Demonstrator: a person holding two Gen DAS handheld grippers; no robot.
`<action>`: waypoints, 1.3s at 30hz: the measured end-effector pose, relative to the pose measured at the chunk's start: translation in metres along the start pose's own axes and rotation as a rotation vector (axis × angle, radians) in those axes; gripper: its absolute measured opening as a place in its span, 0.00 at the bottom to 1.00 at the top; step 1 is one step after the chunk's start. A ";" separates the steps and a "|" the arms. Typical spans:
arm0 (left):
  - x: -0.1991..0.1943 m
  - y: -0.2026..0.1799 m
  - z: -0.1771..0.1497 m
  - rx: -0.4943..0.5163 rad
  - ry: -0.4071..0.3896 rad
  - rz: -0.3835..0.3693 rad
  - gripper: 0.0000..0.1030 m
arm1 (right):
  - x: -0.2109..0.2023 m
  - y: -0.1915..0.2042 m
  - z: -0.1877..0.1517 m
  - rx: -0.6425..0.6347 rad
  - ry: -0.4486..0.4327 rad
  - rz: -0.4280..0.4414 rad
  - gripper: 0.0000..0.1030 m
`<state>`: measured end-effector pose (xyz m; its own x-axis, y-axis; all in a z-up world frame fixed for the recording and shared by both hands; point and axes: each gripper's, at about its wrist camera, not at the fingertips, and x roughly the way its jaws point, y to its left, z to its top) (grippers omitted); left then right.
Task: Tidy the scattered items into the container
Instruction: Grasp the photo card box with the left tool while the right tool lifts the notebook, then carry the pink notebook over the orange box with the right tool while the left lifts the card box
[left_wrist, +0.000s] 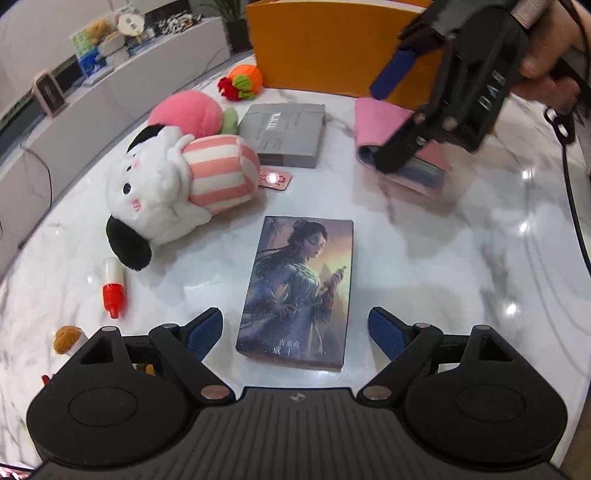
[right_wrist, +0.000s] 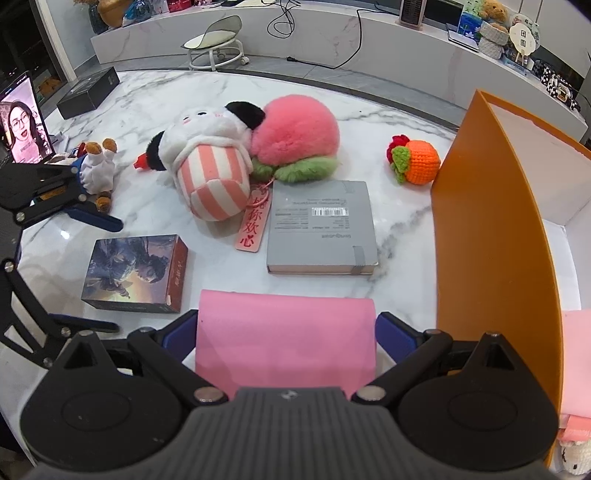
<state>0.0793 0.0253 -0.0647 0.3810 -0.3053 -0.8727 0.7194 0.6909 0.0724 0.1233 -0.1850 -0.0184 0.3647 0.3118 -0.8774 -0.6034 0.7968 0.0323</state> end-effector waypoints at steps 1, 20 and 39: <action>0.000 0.001 0.002 -0.016 -0.003 -0.010 0.70 | 0.000 0.000 0.000 0.000 0.000 0.001 0.97; -0.045 0.014 0.029 -0.189 -0.120 0.016 0.67 | -0.034 0.001 0.005 0.019 -0.091 0.020 0.97; -0.083 -0.009 0.087 -0.220 -0.240 0.075 0.67 | -0.102 -0.014 0.012 0.098 -0.264 0.034 0.96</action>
